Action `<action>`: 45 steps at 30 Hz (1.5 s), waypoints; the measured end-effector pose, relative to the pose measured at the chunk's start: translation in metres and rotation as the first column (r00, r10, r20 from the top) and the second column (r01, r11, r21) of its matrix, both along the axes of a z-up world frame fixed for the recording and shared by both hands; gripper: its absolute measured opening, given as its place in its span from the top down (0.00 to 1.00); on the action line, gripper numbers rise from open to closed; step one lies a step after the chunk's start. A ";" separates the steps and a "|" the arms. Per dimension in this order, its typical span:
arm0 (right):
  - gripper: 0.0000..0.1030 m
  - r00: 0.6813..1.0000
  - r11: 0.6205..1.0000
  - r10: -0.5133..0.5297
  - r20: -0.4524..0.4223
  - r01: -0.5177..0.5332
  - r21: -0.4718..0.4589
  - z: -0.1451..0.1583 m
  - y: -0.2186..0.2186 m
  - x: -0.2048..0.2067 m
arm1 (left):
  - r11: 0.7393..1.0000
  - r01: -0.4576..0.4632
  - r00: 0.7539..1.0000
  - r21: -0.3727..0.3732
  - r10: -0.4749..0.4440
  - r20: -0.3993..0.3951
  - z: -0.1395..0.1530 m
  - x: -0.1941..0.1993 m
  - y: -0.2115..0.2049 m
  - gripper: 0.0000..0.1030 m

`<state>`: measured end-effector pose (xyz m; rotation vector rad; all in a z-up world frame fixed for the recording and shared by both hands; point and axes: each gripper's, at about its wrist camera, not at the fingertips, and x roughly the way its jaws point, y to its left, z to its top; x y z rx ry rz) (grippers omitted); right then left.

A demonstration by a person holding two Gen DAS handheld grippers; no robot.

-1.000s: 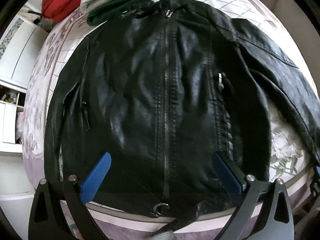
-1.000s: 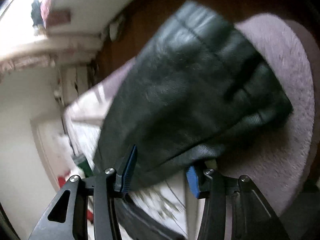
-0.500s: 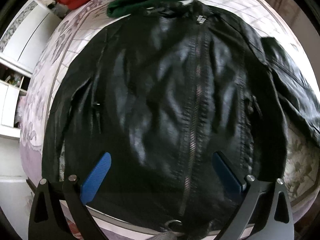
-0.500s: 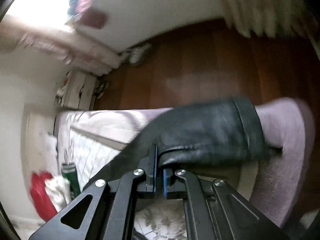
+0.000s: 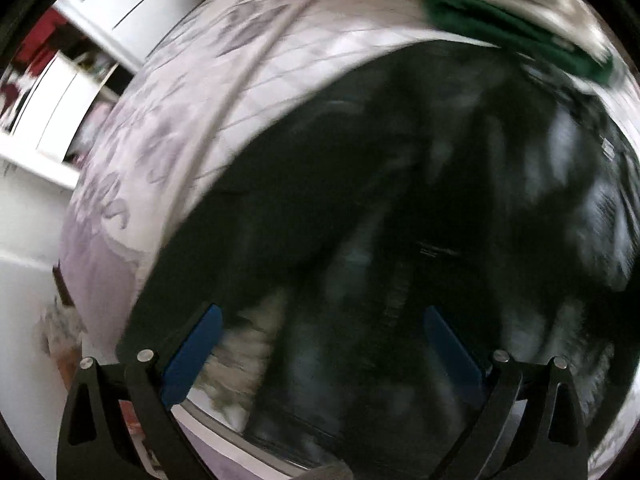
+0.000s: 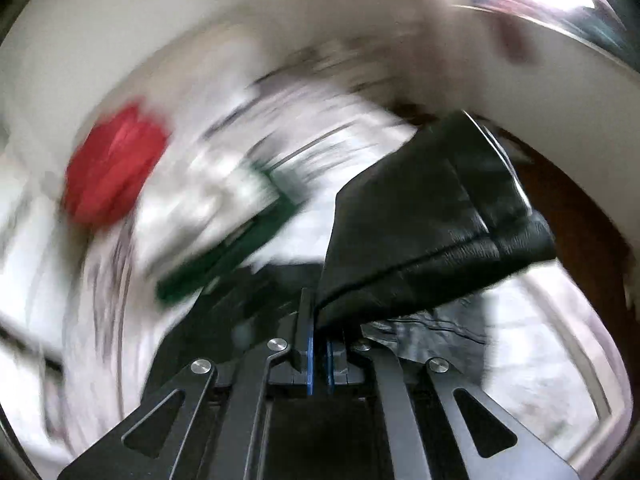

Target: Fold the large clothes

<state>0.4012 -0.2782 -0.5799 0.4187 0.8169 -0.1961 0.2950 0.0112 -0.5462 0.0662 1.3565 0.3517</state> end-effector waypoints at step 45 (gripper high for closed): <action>0.34 0.829 0.962 0.260 -0.495 -0.180 0.204 -0.120 -0.002 -0.168 | 0.807 -0.542 0.838 -0.235 0.539 -0.081 -0.011 -0.080 0.125 0.00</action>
